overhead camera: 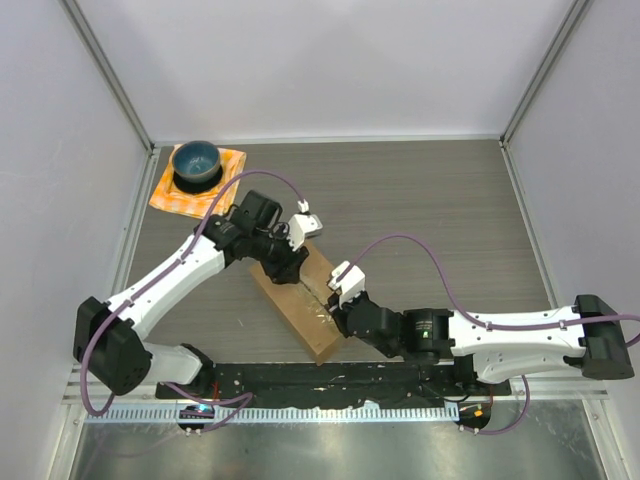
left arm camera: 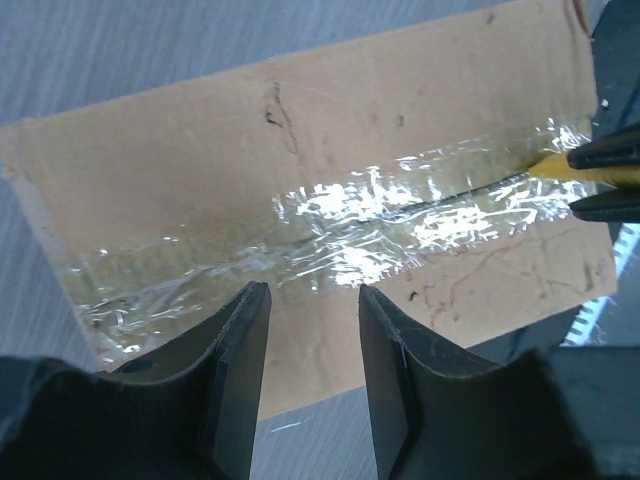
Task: Unpack the express box
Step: Cut the express box at the center of the board.
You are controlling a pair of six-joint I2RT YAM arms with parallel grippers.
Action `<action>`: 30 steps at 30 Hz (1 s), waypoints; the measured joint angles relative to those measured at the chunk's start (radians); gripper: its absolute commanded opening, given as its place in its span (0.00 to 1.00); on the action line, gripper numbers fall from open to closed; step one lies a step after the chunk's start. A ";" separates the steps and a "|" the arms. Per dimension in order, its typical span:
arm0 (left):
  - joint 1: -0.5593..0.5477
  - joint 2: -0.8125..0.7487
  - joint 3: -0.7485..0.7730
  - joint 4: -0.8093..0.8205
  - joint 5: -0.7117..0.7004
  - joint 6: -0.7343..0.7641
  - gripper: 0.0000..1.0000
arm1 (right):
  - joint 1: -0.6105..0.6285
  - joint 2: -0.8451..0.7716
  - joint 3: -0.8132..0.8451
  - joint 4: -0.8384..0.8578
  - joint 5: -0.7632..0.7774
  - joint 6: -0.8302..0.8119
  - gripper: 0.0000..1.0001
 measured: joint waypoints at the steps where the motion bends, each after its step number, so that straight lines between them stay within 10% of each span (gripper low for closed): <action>1: 0.000 0.002 -0.002 -0.004 0.013 -0.002 0.45 | 0.000 -0.003 0.000 -0.001 -0.002 0.000 0.01; 30: -0.020 0.142 -0.130 0.202 -0.116 -0.019 0.29 | -0.006 -0.121 0.040 -0.218 -0.078 0.106 0.01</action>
